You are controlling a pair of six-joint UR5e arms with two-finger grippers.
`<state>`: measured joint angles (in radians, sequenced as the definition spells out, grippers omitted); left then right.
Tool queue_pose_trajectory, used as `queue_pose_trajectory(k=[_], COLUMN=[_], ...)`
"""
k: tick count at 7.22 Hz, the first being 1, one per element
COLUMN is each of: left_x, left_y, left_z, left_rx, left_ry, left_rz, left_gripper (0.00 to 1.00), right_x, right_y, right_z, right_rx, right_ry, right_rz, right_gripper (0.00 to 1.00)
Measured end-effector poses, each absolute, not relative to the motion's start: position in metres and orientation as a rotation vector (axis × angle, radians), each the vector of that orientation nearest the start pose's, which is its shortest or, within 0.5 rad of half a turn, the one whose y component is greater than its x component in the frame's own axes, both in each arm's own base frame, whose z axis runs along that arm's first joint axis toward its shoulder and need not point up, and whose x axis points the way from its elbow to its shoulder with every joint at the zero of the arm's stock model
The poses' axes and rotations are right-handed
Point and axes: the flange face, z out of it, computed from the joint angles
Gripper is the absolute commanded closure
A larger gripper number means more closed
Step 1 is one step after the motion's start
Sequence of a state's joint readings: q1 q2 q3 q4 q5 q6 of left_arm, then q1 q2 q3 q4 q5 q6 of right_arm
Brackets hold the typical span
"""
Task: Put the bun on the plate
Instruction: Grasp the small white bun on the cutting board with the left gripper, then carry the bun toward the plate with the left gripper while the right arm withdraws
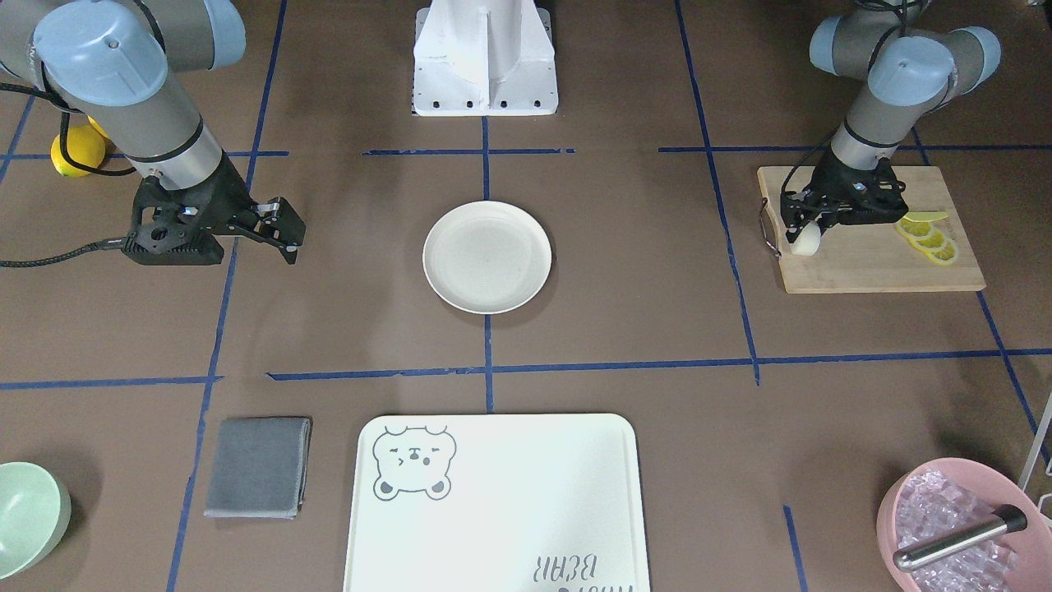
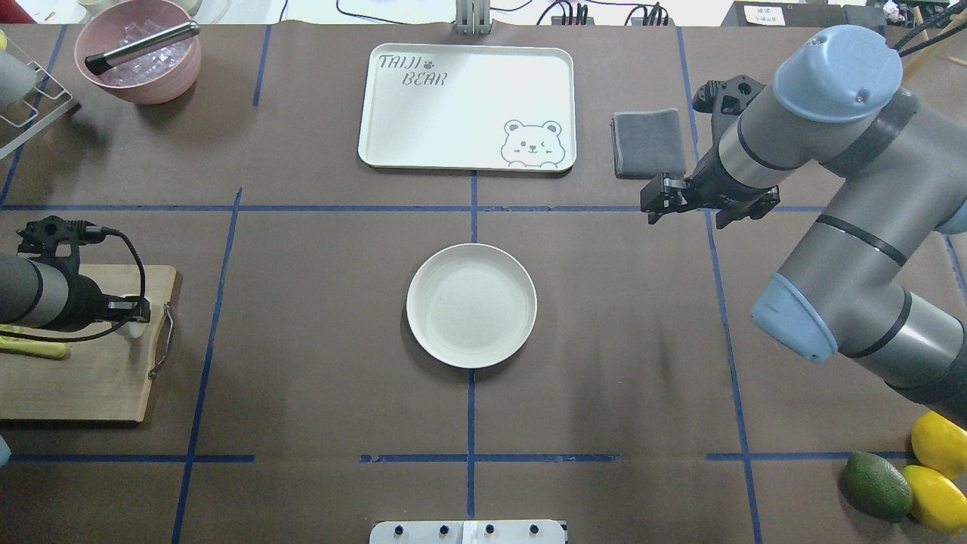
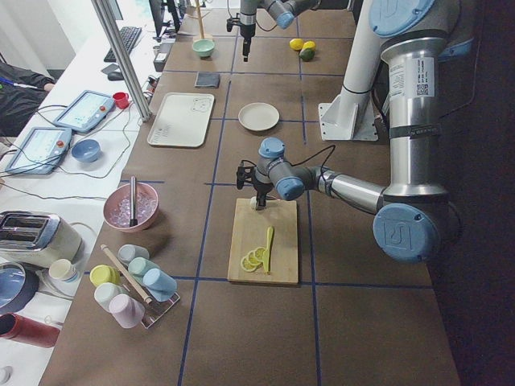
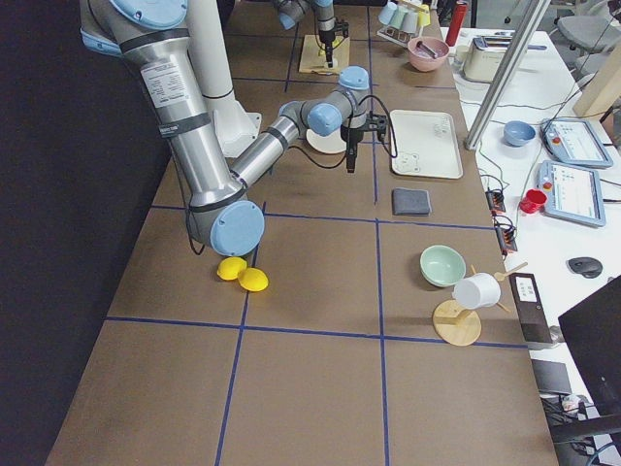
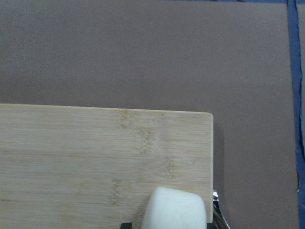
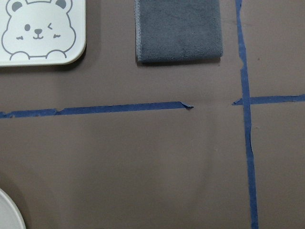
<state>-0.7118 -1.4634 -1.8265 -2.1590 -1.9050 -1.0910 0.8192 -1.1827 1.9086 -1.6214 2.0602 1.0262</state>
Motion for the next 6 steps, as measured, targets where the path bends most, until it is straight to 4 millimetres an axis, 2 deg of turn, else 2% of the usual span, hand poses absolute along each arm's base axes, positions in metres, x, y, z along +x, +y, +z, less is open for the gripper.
queue_pose_trajectory(k=[4, 6], left_x=[0.294, 0.29], left_y=[-0.389, -0.389], left_z=[0.519, 0.495], left_rx=[0.147, 0.112], left_ry=[0.799, 0.816], left_rz=[-0.091, -0.089], left_gripper=[0.68, 0.68], right_x=[-0.337, -0.33], right_y=[-0.488, -0.492], right_z=[0.3, 0.298], right_rx=[0.053, 0.06], right_ry=[-0.813, -0.817], right_rz=[0.093, 0.098], right_gripper=[0.0, 0.0])
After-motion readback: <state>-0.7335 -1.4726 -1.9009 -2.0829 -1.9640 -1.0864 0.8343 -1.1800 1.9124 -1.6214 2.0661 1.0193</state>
